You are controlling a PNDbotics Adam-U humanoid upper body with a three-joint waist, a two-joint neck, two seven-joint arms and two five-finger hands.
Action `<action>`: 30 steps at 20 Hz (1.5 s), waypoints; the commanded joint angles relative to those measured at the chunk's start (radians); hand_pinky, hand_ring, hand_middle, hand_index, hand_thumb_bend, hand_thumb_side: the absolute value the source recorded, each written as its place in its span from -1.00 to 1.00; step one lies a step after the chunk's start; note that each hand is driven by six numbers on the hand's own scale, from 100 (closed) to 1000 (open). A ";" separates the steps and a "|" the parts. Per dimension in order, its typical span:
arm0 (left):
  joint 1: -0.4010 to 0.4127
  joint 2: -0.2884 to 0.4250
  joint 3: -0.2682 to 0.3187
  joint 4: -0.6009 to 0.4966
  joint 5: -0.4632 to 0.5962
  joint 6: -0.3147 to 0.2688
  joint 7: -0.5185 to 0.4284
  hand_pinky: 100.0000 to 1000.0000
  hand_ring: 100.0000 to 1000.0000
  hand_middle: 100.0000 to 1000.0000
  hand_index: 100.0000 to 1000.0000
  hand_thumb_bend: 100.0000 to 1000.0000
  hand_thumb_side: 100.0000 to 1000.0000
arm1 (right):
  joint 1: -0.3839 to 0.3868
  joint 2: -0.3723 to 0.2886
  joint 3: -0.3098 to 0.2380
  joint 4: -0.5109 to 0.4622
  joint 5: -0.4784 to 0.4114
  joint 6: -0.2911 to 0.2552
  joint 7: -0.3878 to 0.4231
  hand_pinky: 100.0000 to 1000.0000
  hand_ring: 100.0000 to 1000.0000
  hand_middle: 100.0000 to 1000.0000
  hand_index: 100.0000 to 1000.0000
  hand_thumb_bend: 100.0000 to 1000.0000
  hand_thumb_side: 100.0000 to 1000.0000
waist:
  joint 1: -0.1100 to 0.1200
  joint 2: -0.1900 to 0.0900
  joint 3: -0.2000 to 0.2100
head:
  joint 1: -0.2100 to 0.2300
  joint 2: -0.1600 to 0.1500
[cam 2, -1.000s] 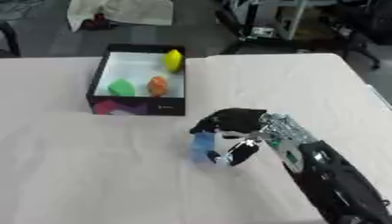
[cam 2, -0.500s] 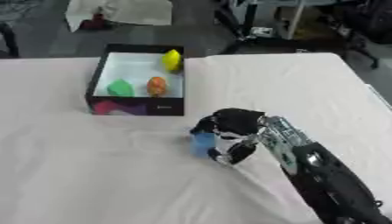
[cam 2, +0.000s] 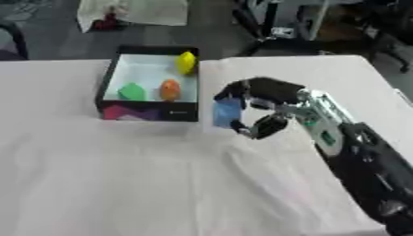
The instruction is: Pick up objects on the table and place them in the box.
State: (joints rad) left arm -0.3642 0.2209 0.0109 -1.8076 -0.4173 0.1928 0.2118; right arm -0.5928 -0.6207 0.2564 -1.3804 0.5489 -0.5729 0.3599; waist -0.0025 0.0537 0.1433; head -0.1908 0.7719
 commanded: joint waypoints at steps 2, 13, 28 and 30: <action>-0.063 -0.045 -0.031 -0.044 0.009 -0.029 -0.031 0.34 0.11 0.25 0.72 -0.88 0.73 | -0.083 -0.074 -0.056 0.062 -0.137 0.069 0.051 0.46 -0.08 -0.39 0.45 -1.00 -0.78 | 0.021 0.023 0.057 | -0.096 -0.002; -0.099 -0.094 -0.057 -0.102 0.013 -0.064 -0.062 0.28 0.09 0.22 0.70 -0.77 0.70 | -0.218 0.067 -0.075 0.295 -0.152 0.089 0.089 0.51 0.15 -0.04 0.64 -1.00 -0.78 | 0.013 0.058 0.143 | -0.214 -0.002; -0.093 -0.109 -0.065 -0.102 0.000 -0.062 -0.051 0.26 0.16 0.21 0.70 -0.75 0.70 | -0.195 0.118 -0.047 0.226 0.159 0.027 -0.055 0.89 0.95 0.97 1.00 -1.00 -0.20 | 0.002 0.051 0.143 | -0.222 -0.002; -0.092 -0.109 -0.066 -0.101 -0.001 -0.061 -0.051 0.26 0.16 0.21 0.70 -0.76 0.71 | -0.192 0.117 -0.046 0.232 0.206 0.042 -0.093 0.89 0.96 0.98 1.00 -1.00 -0.30 | 0.002 0.052 0.142 | -0.223 -0.002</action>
State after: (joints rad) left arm -0.4477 0.1044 -0.0523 -1.8939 -0.4149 0.1316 0.1567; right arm -0.7710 -0.4799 0.2216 -1.1339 0.7261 -0.5389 0.2922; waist 0.0065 0.1069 0.2861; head -0.4121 0.7720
